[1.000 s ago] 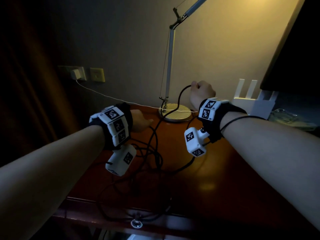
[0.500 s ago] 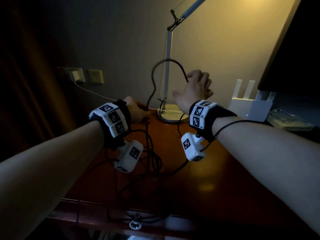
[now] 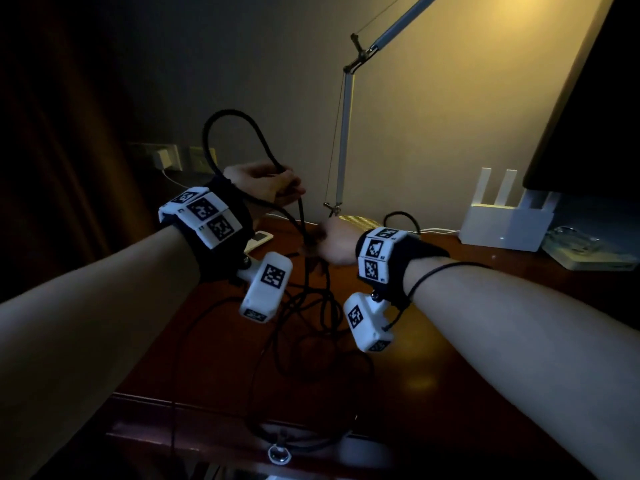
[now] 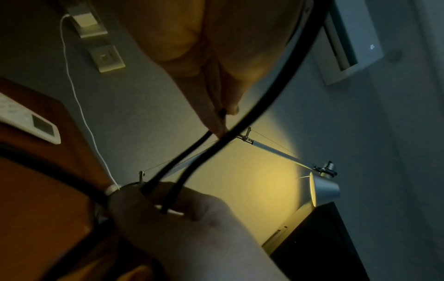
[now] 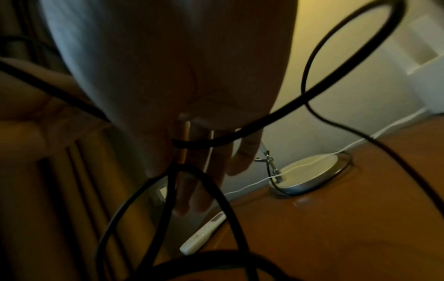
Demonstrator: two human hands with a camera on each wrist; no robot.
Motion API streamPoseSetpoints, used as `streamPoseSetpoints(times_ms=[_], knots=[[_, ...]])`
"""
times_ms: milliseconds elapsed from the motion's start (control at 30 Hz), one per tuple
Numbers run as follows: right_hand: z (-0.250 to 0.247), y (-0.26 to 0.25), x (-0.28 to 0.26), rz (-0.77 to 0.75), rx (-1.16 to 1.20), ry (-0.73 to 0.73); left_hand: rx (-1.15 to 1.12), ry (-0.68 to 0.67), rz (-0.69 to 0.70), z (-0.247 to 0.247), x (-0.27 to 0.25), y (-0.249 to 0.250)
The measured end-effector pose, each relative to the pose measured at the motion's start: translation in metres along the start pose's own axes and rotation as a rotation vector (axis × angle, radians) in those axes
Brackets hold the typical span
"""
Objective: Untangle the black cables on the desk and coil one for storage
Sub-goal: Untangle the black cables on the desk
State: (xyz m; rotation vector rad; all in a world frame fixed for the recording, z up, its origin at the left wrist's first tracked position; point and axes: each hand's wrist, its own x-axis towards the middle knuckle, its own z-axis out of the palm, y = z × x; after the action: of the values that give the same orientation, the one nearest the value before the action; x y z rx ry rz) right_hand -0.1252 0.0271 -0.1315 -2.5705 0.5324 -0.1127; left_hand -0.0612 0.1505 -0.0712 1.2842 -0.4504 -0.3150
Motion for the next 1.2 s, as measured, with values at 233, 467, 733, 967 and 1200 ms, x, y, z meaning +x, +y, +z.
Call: streamPoseSetpoints(times_ms=[233,467,733,967,1200], knots=[[-0.016,0.012,0.000,0.113,0.242,0.051,0.574,-0.311,-0.103,-0.027,0.007,-0.023],[-0.023,0.015,0.003,0.185,0.532,0.081,1.103,-0.540,-0.037,-0.009,-0.019,-0.048],[-0.041,0.029,0.011,0.265,0.642,0.301,1.219,-0.576,-0.001,-0.013,-0.016,-0.059],[-0.061,0.030,0.007,0.319,0.556,0.463,0.860,-0.395,-0.041,-0.002,-0.007,-0.031],[-0.050,0.006,-0.017,0.171,0.269,0.585,0.563,-0.108,-0.060,-0.004,0.004,-0.030]])
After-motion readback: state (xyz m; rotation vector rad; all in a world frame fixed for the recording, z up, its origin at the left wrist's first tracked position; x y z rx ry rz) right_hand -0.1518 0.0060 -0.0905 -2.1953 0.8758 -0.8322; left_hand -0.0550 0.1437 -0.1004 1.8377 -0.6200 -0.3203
